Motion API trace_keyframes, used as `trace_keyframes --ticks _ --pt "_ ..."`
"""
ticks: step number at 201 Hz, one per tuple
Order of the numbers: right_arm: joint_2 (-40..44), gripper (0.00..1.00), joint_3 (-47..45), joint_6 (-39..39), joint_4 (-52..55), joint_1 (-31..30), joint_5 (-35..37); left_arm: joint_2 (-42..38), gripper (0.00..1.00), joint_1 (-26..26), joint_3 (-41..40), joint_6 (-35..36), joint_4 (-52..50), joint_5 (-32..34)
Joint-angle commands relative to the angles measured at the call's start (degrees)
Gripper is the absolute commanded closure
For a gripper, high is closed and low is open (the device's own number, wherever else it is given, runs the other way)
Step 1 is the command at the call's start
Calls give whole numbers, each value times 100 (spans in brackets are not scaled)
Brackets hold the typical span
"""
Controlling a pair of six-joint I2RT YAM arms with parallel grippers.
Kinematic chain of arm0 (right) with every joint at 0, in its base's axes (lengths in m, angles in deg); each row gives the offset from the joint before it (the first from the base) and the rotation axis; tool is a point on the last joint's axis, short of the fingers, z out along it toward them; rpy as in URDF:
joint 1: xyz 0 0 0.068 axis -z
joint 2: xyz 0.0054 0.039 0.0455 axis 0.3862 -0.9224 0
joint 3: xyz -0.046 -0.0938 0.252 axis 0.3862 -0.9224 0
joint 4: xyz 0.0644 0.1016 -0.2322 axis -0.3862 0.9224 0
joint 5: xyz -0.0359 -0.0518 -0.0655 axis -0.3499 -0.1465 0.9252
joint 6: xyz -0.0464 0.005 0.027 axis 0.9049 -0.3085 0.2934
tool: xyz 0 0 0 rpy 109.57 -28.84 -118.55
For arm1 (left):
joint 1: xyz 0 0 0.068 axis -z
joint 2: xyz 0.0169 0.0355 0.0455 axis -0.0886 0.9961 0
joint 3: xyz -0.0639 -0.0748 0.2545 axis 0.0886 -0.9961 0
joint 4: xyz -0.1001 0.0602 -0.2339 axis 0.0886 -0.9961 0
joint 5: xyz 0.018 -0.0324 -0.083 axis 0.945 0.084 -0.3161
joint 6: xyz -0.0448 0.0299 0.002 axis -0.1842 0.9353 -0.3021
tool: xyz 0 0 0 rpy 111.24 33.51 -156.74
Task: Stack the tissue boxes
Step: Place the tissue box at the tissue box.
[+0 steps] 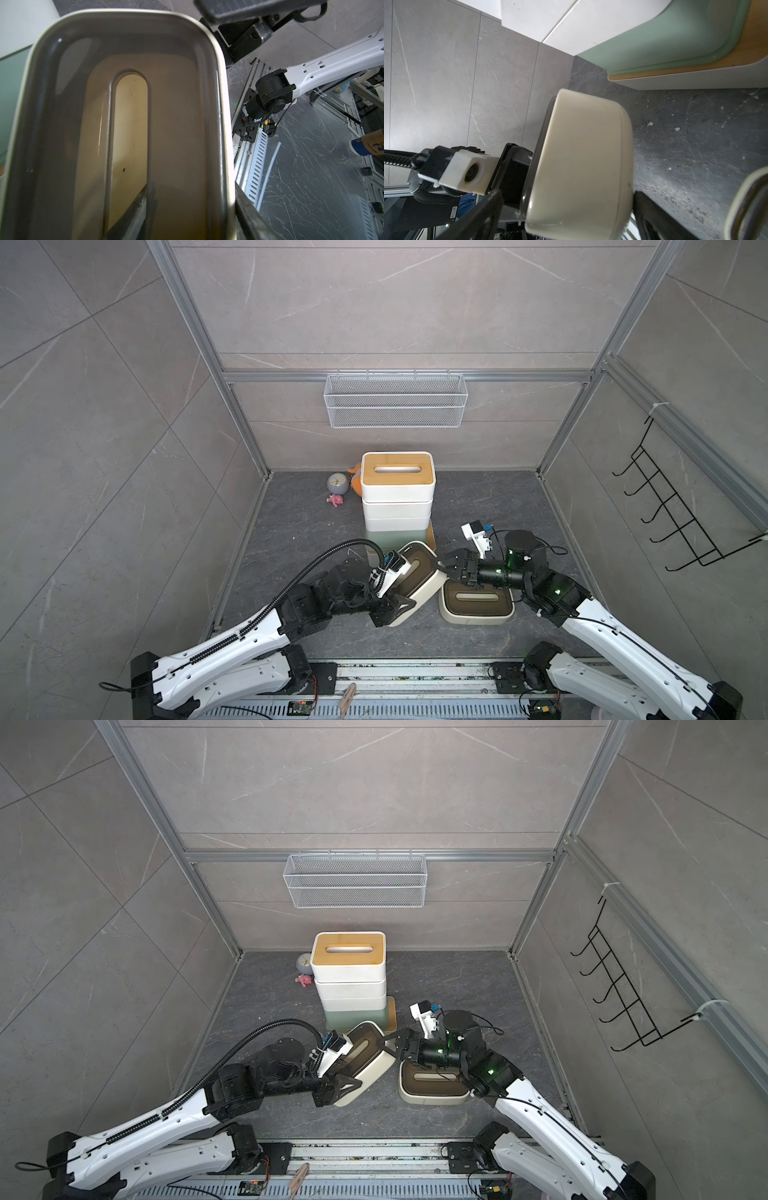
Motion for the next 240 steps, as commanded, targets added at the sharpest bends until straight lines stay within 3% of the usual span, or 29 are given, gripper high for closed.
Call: trace_keyframes --ticks 1,67,240 --pt "-78 0 -98 -233 -497 -71 -109 72 53 112 361 329 543 -85" --pt "-92 0 -174 -497 -589 -99 -24 238 53 247 448 530 395 41" --pt "59 16 -338 -524 -405 -152 256 407 52 280 420 631 105 433"
